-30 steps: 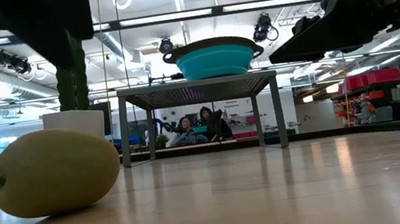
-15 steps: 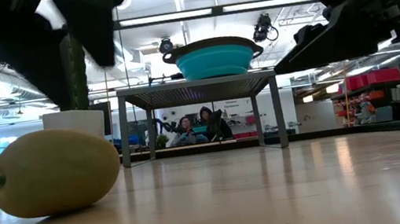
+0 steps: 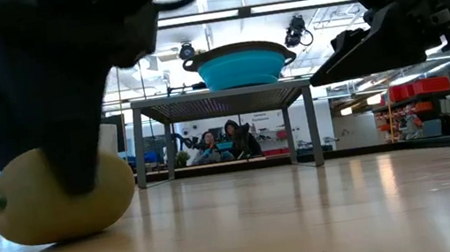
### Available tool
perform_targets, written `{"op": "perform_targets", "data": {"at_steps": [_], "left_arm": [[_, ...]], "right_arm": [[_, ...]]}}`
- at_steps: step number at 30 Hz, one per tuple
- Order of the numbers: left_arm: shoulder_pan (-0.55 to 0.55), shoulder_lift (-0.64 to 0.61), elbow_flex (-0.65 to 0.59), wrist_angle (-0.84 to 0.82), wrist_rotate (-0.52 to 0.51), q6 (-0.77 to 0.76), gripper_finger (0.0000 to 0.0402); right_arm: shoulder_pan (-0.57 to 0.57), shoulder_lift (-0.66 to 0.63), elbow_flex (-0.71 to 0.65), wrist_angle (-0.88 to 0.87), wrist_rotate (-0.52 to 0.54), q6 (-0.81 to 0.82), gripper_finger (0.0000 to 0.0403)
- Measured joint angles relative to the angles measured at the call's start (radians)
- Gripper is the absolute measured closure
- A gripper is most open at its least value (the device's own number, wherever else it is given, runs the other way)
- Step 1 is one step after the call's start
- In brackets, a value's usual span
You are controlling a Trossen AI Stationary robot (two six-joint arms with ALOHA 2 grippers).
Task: Pick & Place Fruit
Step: Put the green kiwi in the blue strainer bowl on the shelf
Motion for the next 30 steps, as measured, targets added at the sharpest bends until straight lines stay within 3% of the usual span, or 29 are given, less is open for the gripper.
{"op": "perform_targets", "data": {"at_steps": [5,16,24,30], "left_arm": [[0.004,0.014,0.000,-0.028,0.054,0.019,0.0073],[0.025,0.013,0.000,-0.037,0.041,0.060,0.0159],[0.040,0.003,0.000,-0.037,0.051,0.102,0.0160],[0.082,-0.063,0.000,-0.043,-0.043,0.152,0.0170]], "right_arm": [[0.000,0.000,0.000,0.000,0.000,0.010,0.0179],[0.000,0.000,0.000,0.000,0.000,0.018,0.0179],[0.000,0.000,0.000,-0.010,0.000,0.018,0.0179],[0.000,0.000,0.000,-0.009,0.000,0.019,0.0179]]}}
